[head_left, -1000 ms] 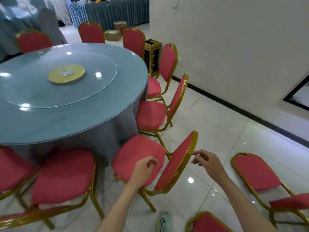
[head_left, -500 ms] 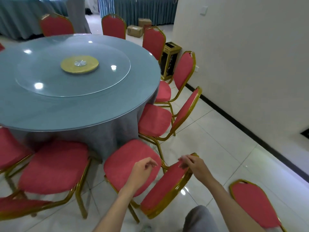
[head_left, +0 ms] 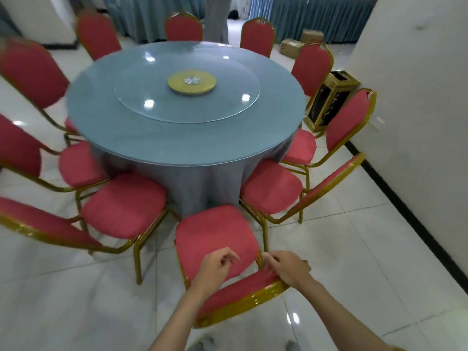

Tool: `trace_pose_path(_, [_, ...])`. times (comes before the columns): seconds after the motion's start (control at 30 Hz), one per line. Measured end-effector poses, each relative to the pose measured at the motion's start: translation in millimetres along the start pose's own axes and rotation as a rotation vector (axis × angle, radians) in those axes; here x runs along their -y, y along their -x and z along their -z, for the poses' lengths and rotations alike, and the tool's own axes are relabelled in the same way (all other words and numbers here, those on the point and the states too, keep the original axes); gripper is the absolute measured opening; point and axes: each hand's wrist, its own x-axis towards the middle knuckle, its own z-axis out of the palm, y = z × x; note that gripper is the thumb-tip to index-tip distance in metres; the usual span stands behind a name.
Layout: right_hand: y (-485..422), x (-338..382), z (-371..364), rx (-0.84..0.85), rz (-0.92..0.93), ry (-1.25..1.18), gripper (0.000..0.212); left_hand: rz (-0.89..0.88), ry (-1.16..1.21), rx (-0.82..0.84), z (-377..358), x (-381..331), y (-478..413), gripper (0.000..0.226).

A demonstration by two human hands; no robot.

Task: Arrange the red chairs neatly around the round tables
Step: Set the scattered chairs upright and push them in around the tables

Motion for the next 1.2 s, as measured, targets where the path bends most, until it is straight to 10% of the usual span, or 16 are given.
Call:
trace_pose_path(0.27, [8.9,-33.7,-20.8,-0.085,0.163,0.053,0.046,0.280,0.096,-0.177,-37.9,-3.9,54.7,0.035])
trace_pose_path(1.2, [-58.1,-3.0,-16.9,-0.330,0.232,-0.097,0.070,0.121,-0.355,-0.531,-20.9,-0.5,10.3,0.025])
